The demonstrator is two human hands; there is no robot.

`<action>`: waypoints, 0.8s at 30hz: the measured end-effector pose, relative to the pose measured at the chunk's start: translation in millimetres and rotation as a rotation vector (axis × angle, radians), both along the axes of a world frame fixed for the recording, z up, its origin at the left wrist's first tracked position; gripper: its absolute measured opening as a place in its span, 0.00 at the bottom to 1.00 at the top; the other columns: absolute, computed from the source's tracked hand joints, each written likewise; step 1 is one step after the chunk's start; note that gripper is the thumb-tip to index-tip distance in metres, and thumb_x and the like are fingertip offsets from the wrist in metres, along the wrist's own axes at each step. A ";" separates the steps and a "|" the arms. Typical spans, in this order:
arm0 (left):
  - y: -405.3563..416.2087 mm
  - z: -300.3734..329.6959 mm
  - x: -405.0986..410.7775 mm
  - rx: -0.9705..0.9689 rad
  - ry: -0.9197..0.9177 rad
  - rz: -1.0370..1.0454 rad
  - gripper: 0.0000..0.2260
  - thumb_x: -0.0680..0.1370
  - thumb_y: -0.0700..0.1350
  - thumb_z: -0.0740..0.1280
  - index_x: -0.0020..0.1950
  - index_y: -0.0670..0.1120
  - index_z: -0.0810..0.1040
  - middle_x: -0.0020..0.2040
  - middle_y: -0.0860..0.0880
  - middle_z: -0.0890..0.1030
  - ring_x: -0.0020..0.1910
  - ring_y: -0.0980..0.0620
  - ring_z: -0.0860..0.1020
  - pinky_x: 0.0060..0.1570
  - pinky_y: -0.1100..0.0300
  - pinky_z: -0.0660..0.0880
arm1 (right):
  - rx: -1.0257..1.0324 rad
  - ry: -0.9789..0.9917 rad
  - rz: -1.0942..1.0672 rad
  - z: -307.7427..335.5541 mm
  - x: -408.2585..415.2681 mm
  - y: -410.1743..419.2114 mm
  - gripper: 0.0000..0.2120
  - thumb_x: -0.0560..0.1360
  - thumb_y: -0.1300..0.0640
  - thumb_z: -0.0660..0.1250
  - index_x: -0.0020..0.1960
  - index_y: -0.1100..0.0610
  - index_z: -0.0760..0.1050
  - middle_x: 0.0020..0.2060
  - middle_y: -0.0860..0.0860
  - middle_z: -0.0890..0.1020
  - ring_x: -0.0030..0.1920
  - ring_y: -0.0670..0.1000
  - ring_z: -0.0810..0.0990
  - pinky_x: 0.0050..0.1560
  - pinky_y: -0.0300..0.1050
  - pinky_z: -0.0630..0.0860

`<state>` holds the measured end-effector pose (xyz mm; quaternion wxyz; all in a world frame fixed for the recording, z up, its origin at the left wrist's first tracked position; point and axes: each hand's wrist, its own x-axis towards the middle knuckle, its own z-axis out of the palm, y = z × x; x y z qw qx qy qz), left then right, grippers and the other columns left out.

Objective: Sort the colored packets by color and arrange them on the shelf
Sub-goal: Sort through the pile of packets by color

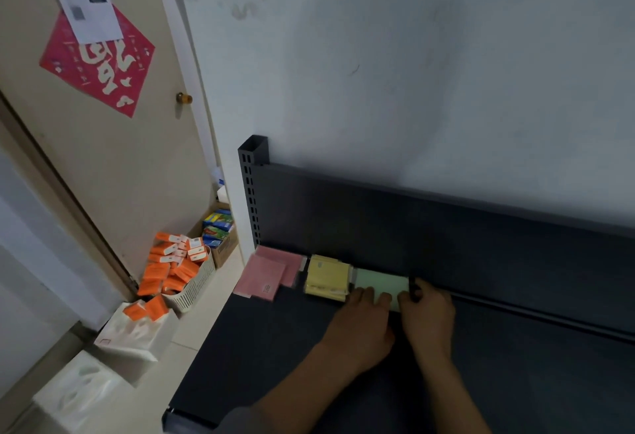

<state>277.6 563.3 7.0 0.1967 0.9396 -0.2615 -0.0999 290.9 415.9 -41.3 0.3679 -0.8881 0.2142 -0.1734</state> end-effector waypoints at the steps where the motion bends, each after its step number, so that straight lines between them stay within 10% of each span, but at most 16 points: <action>1: -0.1 -0.2 0.3 -0.007 -0.029 -0.013 0.25 0.81 0.46 0.61 0.77 0.43 0.62 0.74 0.40 0.67 0.75 0.41 0.62 0.72 0.47 0.66 | 0.007 -0.034 -0.007 3.6 -3.4 0.1 0.03 0.74 0.63 0.69 0.47 0.58 0.81 0.40 0.52 0.80 0.42 0.53 0.79 0.44 0.52 0.81; 7: -4.3 -4.9 2.0 0.017 -0.097 -0.087 0.25 0.80 0.48 0.62 0.76 0.45 0.64 0.71 0.41 0.70 0.70 0.41 0.67 0.67 0.46 0.69 | 0.005 -0.082 -0.031 9.4 -17.2 -3.7 0.18 0.75 0.66 0.68 0.30 0.52 0.70 0.30 0.51 0.76 0.33 0.48 0.74 0.32 0.41 0.68; 19: -39.2 -9.2 -10.4 -0.285 -0.215 -0.231 0.19 0.81 0.44 0.60 0.72 0.46 0.70 0.67 0.45 0.74 0.65 0.46 0.71 0.68 0.51 0.68 | -0.002 -0.174 -0.168 18.9 -79.3 -16.5 0.27 0.77 0.65 0.63 0.37 0.35 0.57 0.36 0.47 0.70 0.35 0.43 0.66 0.39 0.40 0.66; 24: -62.1 -13.1 -30.4 -0.317 -0.228 -0.337 0.18 0.81 0.44 0.58 0.71 0.46 0.71 0.64 0.46 0.76 0.63 0.46 0.73 0.66 0.52 0.69 | 0.051 -0.168 -0.284 23.2 -116.0 -26.5 0.09 0.79 0.63 0.66 0.47 0.51 0.81 0.44 0.49 0.80 0.44 0.47 0.78 0.48 0.44 0.76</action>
